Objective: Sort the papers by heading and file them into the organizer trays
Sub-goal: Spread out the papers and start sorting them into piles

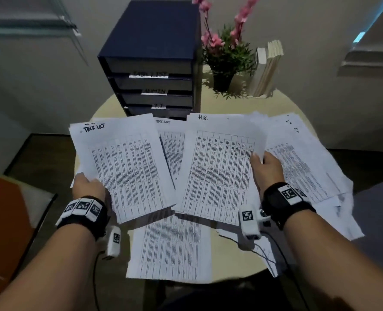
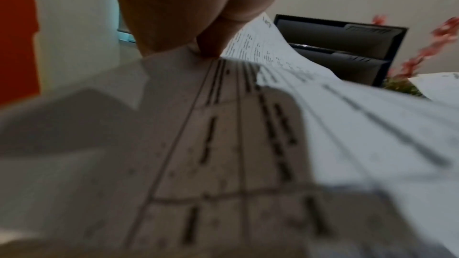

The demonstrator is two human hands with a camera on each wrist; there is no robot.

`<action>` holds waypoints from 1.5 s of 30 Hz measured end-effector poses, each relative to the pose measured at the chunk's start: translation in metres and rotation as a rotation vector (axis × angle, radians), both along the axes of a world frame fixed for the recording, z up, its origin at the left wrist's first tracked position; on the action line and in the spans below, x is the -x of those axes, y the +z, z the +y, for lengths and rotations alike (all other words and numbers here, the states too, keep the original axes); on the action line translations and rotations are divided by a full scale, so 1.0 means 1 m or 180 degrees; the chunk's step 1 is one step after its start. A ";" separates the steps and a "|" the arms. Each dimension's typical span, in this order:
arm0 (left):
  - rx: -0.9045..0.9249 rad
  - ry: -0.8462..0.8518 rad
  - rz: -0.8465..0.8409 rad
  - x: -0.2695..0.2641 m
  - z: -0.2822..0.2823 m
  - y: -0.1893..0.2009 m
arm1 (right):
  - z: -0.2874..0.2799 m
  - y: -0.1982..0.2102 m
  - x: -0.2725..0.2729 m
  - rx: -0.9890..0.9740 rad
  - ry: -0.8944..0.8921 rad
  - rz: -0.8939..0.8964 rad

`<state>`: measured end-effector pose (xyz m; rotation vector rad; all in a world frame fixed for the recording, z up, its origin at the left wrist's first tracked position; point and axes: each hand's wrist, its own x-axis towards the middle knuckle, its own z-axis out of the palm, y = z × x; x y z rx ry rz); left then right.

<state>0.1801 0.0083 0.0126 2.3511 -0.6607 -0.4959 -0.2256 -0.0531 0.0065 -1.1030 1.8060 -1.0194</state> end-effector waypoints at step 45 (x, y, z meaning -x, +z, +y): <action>-0.0539 -0.0911 -0.0036 -0.078 -0.004 -0.059 | 0.035 -0.032 -0.089 -0.0968 0.0669 0.0411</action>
